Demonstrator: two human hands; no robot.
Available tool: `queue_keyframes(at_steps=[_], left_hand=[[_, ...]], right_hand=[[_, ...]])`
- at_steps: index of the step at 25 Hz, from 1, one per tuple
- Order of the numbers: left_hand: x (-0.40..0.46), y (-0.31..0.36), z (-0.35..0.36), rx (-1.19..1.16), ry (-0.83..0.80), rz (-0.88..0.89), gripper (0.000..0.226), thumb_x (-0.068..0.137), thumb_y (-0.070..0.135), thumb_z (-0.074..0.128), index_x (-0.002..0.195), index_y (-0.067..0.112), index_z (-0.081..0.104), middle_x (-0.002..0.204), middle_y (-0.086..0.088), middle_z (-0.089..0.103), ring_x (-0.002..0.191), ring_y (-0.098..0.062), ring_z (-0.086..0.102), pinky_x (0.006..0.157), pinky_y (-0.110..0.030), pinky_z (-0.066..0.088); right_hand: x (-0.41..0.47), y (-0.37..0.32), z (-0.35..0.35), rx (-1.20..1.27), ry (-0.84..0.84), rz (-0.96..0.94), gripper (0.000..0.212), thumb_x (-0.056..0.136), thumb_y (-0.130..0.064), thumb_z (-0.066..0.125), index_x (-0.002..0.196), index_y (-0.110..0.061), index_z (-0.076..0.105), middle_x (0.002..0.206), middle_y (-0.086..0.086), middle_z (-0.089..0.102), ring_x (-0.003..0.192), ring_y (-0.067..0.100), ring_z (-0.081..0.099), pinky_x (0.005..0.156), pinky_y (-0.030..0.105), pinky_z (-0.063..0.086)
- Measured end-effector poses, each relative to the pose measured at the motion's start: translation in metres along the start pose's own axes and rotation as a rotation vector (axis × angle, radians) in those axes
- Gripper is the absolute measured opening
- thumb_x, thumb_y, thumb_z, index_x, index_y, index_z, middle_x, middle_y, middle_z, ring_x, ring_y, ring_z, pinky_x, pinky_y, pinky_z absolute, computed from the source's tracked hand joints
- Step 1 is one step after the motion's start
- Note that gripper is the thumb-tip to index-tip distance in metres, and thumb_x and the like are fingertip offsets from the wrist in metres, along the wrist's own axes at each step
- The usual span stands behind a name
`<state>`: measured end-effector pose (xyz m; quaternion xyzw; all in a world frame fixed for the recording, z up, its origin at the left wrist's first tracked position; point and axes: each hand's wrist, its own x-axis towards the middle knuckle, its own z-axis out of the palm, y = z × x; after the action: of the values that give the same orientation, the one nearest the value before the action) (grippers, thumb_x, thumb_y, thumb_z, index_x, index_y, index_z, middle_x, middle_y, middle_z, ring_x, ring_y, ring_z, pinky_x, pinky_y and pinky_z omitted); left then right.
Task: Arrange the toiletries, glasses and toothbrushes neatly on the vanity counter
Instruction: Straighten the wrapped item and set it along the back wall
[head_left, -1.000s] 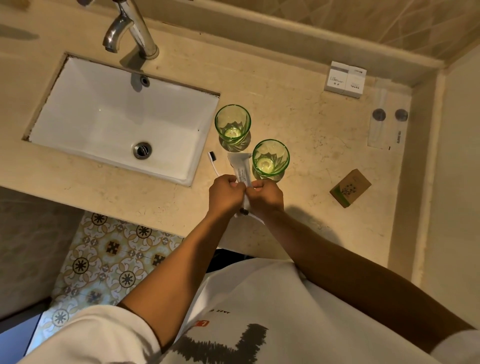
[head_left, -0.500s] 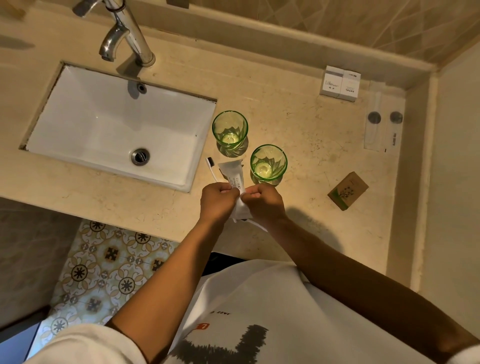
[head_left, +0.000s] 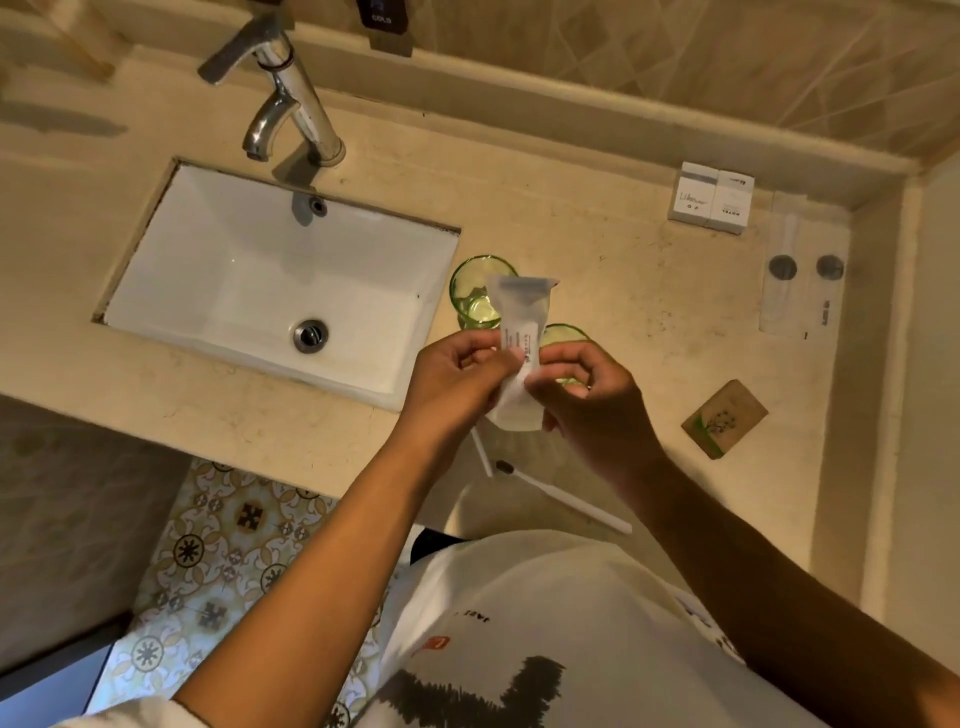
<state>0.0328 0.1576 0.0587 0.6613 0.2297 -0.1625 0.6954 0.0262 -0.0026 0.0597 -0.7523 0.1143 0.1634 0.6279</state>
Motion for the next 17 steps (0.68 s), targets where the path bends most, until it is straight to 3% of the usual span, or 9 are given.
queue_keyframes(at_steps=[4, 7, 9, 11, 14, 17], left_hand=[[0.05, 0.041, 0.045, 0.062, -0.022, 0.07, 0.014, 0.091, 0.022, 0.074, 0.098, 0.01, 0.078, 0.087, -0.001, 0.08, 0.076, -0.009, 0.073, 0.069, -0.025, 0.06], [0.095, 0.067, 0.082, 0.065, -0.089, 0.069, 0.006, 0.09, 0.017, 0.075, 0.093, 0.012, 0.077, 0.084, -0.002, 0.078, 0.075, -0.012, 0.072, 0.074, -0.031, 0.06], [0.125, 0.078, 0.105, 0.095, -0.128, 0.05, 0.006, 0.088, 0.014, 0.076, 0.093, 0.012, 0.075, 0.082, -0.003, 0.075, 0.072, -0.013, 0.069, 0.071, -0.03, 0.059], [0.155, 0.084, 0.125, 0.12, -0.156, 0.016, 0.011, 0.087, 0.01, 0.076, 0.097, 0.006, 0.073, 0.086, -0.008, 0.074, 0.073, -0.016, 0.068, 0.07, -0.029, 0.057], [0.191, 0.085, 0.144, 0.122, -0.169, -0.064, 0.012, 0.09, 0.005, 0.072, 0.101, 0.001, 0.071, 0.101, -0.02, 0.075, 0.085, -0.026, 0.07, 0.085, -0.044, 0.06], [0.229, 0.081, 0.157, 0.182, -0.14, -0.142, 0.026, 0.091, 0.004, 0.071, 0.114, -0.007, 0.067, 0.112, -0.028, 0.072, 0.088, -0.029, 0.068, 0.087, -0.048, 0.06]], right_hand=[[0.048, -0.029, -0.03, 0.07, 0.064, 0.005, 0.024, 0.089, -0.012, 0.069, 0.113, -0.011, 0.07, 0.095, 0.004, 0.074, 0.081, 0.016, 0.069, 0.074, 0.031, 0.057], [0.091, -0.041, -0.06, 0.121, 0.123, -0.003, 0.012, 0.09, -0.009, 0.066, 0.098, -0.011, 0.074, 0.063, -0.01, 0.068, 0.055, 0.0, 0.058, 0.054, 0.016, 0.047], [0.12, -0.042, -0.082, 0.102, 0.18, 0.046, 0.006, 0.088, -0.011, 0.068, 0.088, -0.015, 0.073, 0.052, -0.015, 0.063, 0.046, -0.004, 0.054, 0.046, 0.012, 0.042], [0.151, -0.04, -0.102, 0.097, 0.221, 0.098, 0.009, 0.086, -0.01, 0.069, 0.081, -0.017, 0.071, 0.052, -0.014, 0.063, 0.046, -0.002, 0.054, 0.047, 0.013, 0.043], [0.193, -0.027, -0.124, -0.071, 0.243, 0.098, 0.022, 0.084, -0.013, 0.07, 0.064, -0.021, 0.067, 0.055, -0.008, 0.059, 0.054, 0.011, 0.053, 0.058, 0.026, 0.044], [0.229, -0.011, -0.133, -0.079, 0.257, 0.128, 0.026, 0.084, -0.015, 0.072, 0.06, -0.024, 0.068, 0.051, -0.012, 0.061, 0.05, 0.001, 0.053, 0.055, 0.017, 0.042]])
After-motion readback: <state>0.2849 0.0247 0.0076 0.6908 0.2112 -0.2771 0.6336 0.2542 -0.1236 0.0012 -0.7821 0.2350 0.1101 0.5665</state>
